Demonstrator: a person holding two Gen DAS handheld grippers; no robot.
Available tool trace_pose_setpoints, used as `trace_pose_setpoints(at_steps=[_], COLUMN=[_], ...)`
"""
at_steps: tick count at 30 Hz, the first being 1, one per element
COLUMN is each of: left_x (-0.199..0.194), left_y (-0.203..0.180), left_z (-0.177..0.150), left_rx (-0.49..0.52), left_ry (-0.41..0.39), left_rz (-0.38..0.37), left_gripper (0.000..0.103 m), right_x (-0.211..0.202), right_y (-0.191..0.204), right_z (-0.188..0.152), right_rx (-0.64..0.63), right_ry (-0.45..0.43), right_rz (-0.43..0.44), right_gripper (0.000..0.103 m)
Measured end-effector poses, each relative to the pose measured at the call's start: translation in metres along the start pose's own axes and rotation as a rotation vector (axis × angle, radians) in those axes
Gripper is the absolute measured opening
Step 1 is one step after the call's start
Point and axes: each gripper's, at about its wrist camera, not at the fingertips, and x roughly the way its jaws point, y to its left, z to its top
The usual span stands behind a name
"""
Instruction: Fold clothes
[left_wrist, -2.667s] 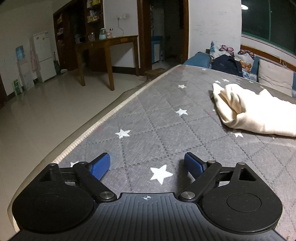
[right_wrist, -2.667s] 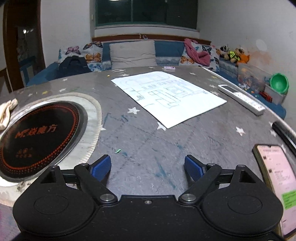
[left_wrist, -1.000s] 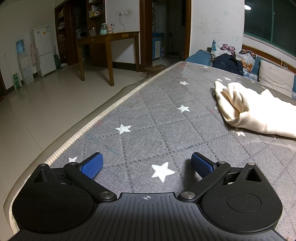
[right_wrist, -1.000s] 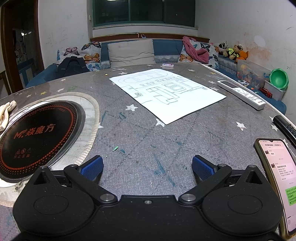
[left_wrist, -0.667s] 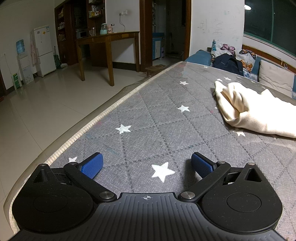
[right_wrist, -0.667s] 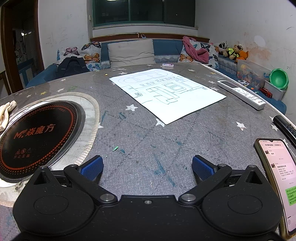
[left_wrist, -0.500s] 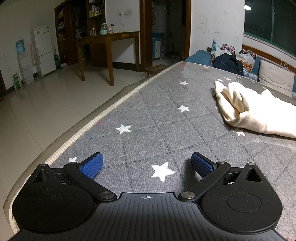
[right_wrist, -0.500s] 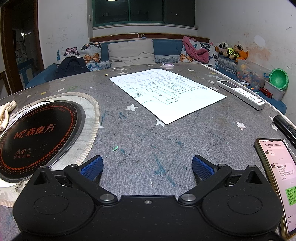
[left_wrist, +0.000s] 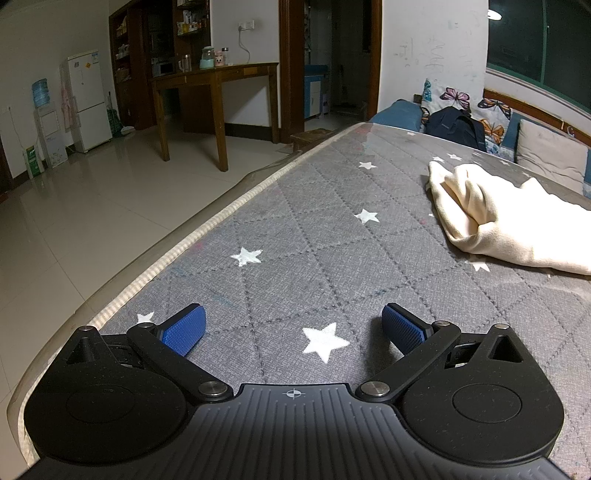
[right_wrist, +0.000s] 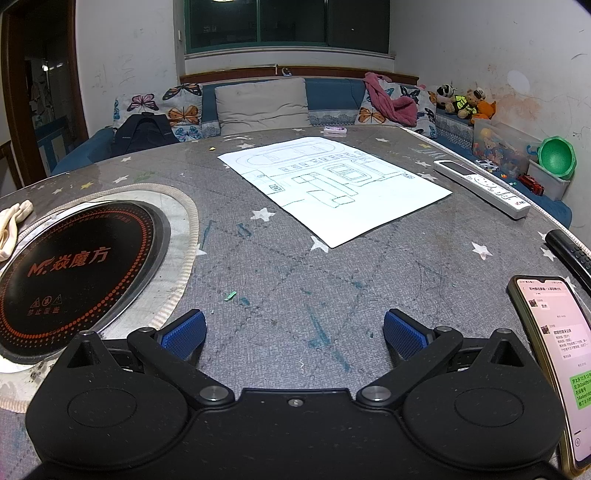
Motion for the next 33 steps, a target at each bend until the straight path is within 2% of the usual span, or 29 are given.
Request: trace_pose_setpoints(at_steps=[33], left_x=[0.0002], left_y=[-0.0013], left_z=[-0.0001], left_rx=[0.0], left_ry=[0.0], left_rz=[0.0], left_gripper=[0.103], right_x=[-0.0018], right_y=[-0.0021], right_z=[0.0005], right_rx=[0.0], right_ry=[0.0], right_rz=[0.0], right_gripper=[0.103])
